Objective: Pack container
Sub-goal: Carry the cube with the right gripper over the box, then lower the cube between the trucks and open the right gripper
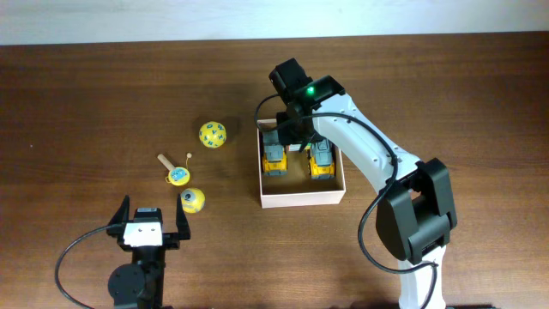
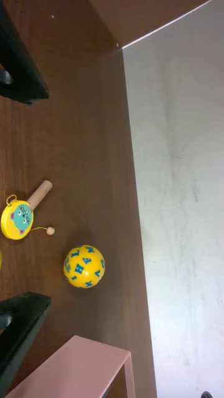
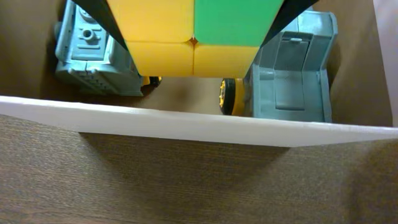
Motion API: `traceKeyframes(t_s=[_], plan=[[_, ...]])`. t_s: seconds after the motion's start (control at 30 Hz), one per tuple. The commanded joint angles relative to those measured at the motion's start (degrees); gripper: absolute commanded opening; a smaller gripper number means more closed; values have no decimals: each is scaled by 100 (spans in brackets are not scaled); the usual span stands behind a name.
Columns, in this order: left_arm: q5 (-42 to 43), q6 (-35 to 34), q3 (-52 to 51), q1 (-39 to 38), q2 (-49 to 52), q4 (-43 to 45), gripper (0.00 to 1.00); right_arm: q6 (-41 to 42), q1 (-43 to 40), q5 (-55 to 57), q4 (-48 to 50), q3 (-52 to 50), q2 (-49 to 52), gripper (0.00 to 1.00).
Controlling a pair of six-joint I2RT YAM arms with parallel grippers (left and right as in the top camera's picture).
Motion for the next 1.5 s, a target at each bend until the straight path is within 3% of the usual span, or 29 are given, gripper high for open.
traceKeyframes(t_s=[0.0, 0.3, 0.53, 0.9, 1.47], plan=[[55, 92, -44, -22, -17, 0, 99, 249, 22, 247, 35, 0, 33, 42], [55, 92, -44, -22, -17, 0, 99, 256, 22, 256, 66, 0, 33, 44], [55, 92, -44, -22, -17, 0, 99, 236, 22, 256, 81, 0, 33, 55], [55, 92, -44, -22, -17, 0, 99, 170, 22, 229, 59, 7, 24, 56], [55, 92, -44, -22, -17, 0, 99, 173, -337, 2, -1478, 898, -1016, 68]])
